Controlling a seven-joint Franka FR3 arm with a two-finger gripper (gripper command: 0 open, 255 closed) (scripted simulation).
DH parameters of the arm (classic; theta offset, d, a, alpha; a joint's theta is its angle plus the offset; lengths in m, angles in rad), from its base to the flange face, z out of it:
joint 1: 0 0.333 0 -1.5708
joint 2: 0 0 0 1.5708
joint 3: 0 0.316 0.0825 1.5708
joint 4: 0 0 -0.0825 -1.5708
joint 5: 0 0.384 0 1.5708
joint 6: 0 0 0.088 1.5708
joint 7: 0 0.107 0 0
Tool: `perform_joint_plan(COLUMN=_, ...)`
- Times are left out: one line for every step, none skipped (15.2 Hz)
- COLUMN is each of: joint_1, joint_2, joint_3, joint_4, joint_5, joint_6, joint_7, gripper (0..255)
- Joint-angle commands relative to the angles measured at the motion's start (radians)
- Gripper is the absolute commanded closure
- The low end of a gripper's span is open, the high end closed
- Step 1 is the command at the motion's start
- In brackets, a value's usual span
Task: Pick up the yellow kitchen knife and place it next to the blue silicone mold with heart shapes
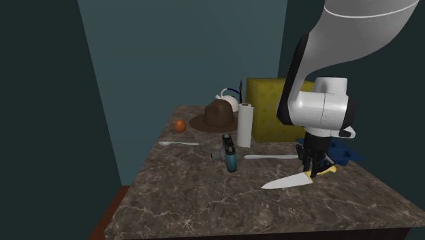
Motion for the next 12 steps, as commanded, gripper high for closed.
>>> perform_joint_plan(joint_1=0.0, joint_2=0.001, joint_3=0.0, joint_4=0.001, joint_5=0.0, joint_6=0.0, joint_7=0.0, gripper=255)
perform_joint_plan(joint_1=0.0, joint_2=0.001, joint_3=0.0, joint_4=0.001, joint_5=0.0, joint_6=0.0, joint_7=0.0, gripper=255)
perform_joint_plan(joint_1=0.0, joint_2=0.001, joint_3=0.0, joint_4=0.001, joint_5=0.0, joint_6=0.0, joint_7=0.0, gripper=255)
perform_joint_plan(joint_1=0.0, joint_2=0.001, joint_3=0.0, joint_4=0.001, joint_5=0.0, joint_6=0.0, joint_7=0.0, gripper=0)
perform_joint_plan(joint_1=0.0, joint_2=0.001, joint_3=0.0, joint_4=0.001, joint_5=0.0, joint_6=0.0, joint_7=0.0, gripper=0)
perform_joint_plan(joint_1=0.0, joint_2=0.001, joint_3=0.0, joint_4=0.001, joint_5=0.0, joint_6=0.0, joint_7=0.0, gripper=0)
perform_joint_plan(joint_1=0.0, joint_2=0.001, joint_3=0.0, joint_4=0.001, joint_5=0.0, joint_6=0.0, joint_7=0.0, gripper=0)
perform_joint_plan(joint_1=0.0, joint_2=0.001, joint_3=0.0, joint_4=0.001, joint_5=0.0, joint_6=0.0, joint_7=0.0, gripper=0)
perform_joint_plan(joint_1=0.0, joint_2=0.001, joint_3=0.0, joint_4=0.001, joint_5=0.0, joint_6=0.0, joint_7=0.0, gripper=0)
perform_joint_plan(joint_1=0.0, joint_2=-0.03, joint_3=0.001, joint_4=-0.013, joint_5=0.001, joint_6=-0.017, joint_7=0.0, gripper=0)
perform_joint_plan(joint_1=0.0, joint_2=-0.06, joint_3=0.002, joint_4=-0.025, joint_5=0.001, joint_6=-0.034, joint_7=-0.001, gripper=0)
perform_joint_plan(joint_1=-0.001, joint_2=-0.089, joint_3=0.003, joint_4=-0.036, joint_5=0.002, joint_6=-0.053, joint_7=-0.001, gripper=0)
